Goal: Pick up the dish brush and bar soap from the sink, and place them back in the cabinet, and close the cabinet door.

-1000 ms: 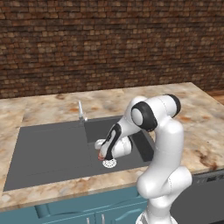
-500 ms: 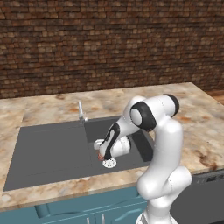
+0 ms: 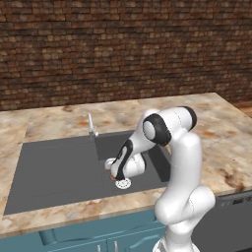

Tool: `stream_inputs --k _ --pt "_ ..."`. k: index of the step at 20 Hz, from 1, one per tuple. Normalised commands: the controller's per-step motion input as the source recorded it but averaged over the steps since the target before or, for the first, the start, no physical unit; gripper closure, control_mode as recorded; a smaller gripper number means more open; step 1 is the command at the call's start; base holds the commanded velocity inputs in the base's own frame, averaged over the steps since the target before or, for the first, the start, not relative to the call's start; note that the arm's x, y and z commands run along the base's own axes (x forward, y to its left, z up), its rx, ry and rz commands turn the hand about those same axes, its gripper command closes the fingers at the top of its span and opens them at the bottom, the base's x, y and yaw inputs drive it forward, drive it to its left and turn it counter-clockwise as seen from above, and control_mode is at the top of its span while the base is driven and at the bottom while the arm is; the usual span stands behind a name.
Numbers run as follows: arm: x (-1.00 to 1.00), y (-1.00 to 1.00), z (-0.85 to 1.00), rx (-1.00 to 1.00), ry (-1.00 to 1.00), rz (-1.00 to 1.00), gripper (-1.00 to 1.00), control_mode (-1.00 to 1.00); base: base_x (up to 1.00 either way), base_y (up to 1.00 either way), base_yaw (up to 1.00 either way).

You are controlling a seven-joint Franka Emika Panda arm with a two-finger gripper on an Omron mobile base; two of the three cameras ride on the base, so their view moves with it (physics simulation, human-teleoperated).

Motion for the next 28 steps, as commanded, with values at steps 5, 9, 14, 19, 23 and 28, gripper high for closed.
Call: stream_inputs --k 5,9,14,19,23,28 --pt "0.10 0.08 -0.14 0.00 0.00 0.00 -1.00 -1.00 0.00 0.00 0.00" --pt "0.13 0.12 -0.12 0.00 0.00 0.00 -1.00 -1.00 0.00 0.00 0.00" --pt "0.14 0.16 -0.13 0.00 0.00 0.00 -1.00 -1.00 0.00 0.00 0.00" --pt "0.16 0.11 -0.13 0.00 0.00 0.00 -1.00 -1.00 0.00 0.00 0.00" --pt "0.13 0.03 -0.08 0.00 0.00 0.00 -1.00 -1.00 0.00 0.00 0.00" --pt "0.11 0.00 0.00 0.00 0.00 0.00 -1.00 -1.00 0.00 0.00 0.00"
